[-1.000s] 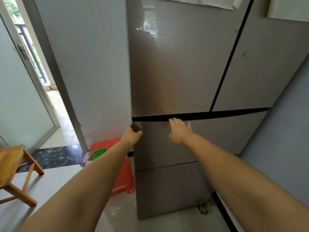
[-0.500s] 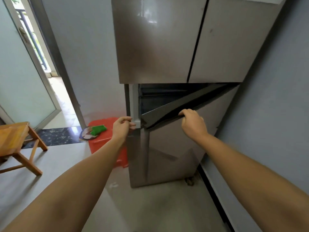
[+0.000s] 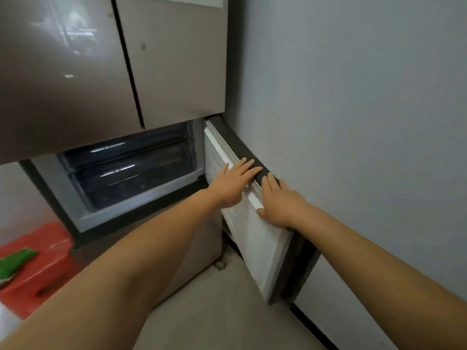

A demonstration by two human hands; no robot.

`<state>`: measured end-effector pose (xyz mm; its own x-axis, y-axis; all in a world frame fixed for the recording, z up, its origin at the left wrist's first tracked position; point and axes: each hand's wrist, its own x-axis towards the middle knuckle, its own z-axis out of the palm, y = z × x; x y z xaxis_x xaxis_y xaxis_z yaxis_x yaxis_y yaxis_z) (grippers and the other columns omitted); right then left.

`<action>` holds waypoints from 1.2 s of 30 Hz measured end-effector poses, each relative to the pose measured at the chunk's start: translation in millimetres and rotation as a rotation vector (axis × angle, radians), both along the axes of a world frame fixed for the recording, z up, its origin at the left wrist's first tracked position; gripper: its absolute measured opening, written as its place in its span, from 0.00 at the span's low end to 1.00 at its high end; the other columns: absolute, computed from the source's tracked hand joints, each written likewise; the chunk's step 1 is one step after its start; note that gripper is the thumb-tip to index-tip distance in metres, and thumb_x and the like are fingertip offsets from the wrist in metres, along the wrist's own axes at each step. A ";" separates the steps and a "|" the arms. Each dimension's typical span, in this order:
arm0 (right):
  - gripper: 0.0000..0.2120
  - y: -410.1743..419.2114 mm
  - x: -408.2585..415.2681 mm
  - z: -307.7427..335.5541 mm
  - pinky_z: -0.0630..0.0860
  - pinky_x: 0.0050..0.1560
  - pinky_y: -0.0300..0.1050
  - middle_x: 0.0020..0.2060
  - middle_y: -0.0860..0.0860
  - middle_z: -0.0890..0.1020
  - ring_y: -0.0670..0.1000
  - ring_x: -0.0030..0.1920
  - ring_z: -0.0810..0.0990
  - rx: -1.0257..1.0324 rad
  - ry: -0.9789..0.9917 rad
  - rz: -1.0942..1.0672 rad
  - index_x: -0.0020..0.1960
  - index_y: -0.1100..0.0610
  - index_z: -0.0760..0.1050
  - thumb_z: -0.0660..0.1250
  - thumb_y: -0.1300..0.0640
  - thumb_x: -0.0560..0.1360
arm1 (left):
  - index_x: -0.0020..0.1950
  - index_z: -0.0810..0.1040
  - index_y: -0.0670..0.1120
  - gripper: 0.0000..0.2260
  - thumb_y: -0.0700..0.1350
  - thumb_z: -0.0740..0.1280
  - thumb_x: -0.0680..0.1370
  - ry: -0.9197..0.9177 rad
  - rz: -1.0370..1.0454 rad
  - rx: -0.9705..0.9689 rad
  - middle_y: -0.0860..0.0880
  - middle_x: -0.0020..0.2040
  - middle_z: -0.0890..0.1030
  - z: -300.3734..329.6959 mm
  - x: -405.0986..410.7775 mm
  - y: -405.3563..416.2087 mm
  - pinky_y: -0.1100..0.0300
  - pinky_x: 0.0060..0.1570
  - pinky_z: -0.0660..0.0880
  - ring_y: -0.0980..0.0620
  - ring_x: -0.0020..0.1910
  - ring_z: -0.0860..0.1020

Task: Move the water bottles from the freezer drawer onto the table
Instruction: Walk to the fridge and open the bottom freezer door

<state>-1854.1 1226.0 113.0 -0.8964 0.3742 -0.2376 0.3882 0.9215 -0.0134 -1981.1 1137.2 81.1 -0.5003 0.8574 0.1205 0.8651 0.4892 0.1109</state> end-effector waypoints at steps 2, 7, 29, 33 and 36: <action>0.35 33.2 3.5 -4.2 0.51 0.76 0.62 0.79 0.55 0.40 0.59 0.78 0.43 0.078 0.009 -0.077 0.78 0.60 0.36 0.55 0.54 0.82 | 0.78 0.48 0.53 0.36 0.31 0.57 0.75 0.029 -0.043 -0.020 0.50 0.80 0.47 2.5 1.8 36.4 0.42 0.76 0.43 0.51 0.79 0.44; 0.31 114.4 0.1 -16.6 0.46 0.76 0.62 0.79 0.52 0.39 0.57 0.79 0.42 0.184 0.036 -0.229 0.79 0.57 0.37 0.51 0.58 0.83 | 0.79 0.46 0.52 0.34 0.34 0.56 0.78 0.019 -0.092 -0.067 0.50 0.80 0.46 6.8 -3.0 117.3 0.39 0.74 0.42 0.50 0.79 0.43; 0.28 195.5 -30.6 -20.4 0.54 0.74 0.61 0.77 0.57 0.58 0.57 0.77 0.56 0.298 0.307 -0.146 0.78 0.59 0.54 0.57 0.57 0.80 | 0.79 0.48 0.49 0.32 0.35 0.56 0.77 -0.049 -0.156 0.092 0.48 0.79 0.50 2.2 -37.5 186.8 0.46 0.76 0.46 0.49 0.78 0.49; 0.17 152.1 -86.6 -36.2 0.71 0.60 0.52 0.60 0.57 0.78 0.59 0.60 0.76 0.117 0.449 0.171 0.66 0.59 0.73 0.60 0.59 0.77 | 0.74 0.62 0.47 0.24 0.39 0.57 0.77 -0.172 0.143 0.198 0.45 0.73 0.66 -31.5 -69.9 126.8 0.50 0.73 0.57 0.45 0.71 0.65; 0.16 109.9 -141.4 -61.8 0.74 0.59 0.51 0.60 0.59 0.79 0.60 0.60 0.77 -0.144 0.110 0.254 0.63 0.59 0.76 0.56 0.57 0.80 | 0.64 0.74 0.39 0.16 0.41 0.57 0.80 -0.504 0.358 0.014 0.39 0.65 0.75 -53.4 -105.8 63.1 0.52 0.64 0.69 0.41 0.63 0.74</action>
